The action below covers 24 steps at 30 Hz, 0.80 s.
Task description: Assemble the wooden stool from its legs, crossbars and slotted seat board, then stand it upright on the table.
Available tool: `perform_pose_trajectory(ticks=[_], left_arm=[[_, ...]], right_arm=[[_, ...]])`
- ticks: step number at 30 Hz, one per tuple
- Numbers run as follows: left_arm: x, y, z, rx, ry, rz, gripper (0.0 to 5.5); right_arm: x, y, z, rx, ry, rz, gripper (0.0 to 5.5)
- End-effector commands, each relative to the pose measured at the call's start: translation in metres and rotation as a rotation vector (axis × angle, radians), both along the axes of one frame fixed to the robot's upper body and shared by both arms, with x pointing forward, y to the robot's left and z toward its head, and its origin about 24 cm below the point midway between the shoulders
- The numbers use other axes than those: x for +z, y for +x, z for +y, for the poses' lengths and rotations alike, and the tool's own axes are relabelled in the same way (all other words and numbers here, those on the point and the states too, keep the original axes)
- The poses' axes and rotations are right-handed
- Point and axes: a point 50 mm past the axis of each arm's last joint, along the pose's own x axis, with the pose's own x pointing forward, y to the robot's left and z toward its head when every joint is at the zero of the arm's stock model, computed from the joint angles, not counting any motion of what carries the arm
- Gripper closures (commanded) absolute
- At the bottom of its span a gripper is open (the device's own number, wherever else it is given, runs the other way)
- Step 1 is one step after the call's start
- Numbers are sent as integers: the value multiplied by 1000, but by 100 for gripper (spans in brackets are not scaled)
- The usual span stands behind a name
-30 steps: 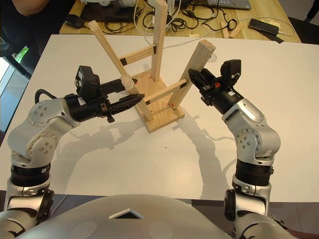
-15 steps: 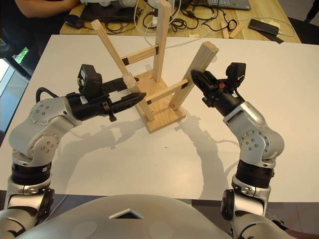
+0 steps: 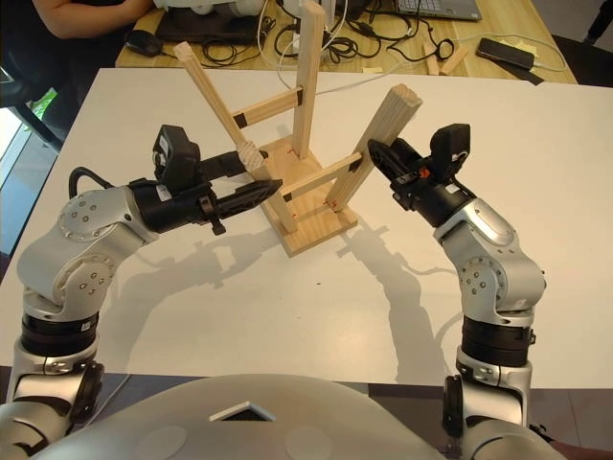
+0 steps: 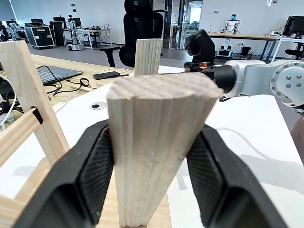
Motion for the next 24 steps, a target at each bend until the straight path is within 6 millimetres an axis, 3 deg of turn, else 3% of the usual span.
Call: perform_pose_trajectory(ticks=[1, 8, 17, 20, 24], left_arm=[[-15, 1, 2, 20, 69, 86, 337], [-15, 0, -1, 12, 62, 78, 337], [-10, 2, -4, 25, 47, 58, 337], [-10, 4, -4, 33, 45, 52, 337], [-8, 7, -4, 45, 35, 44, 338]], right_arm=[[-9, 7, -3, -27, -98, 73, 374], [-13, 10, 5, 34, -230, 136, 267], [-42, 1, -7, 32, -525, 332, 129], [-43, 2, -4, 38, -530, 332, 77], [-19, 15, 4, -14, -308, 212, 61]])
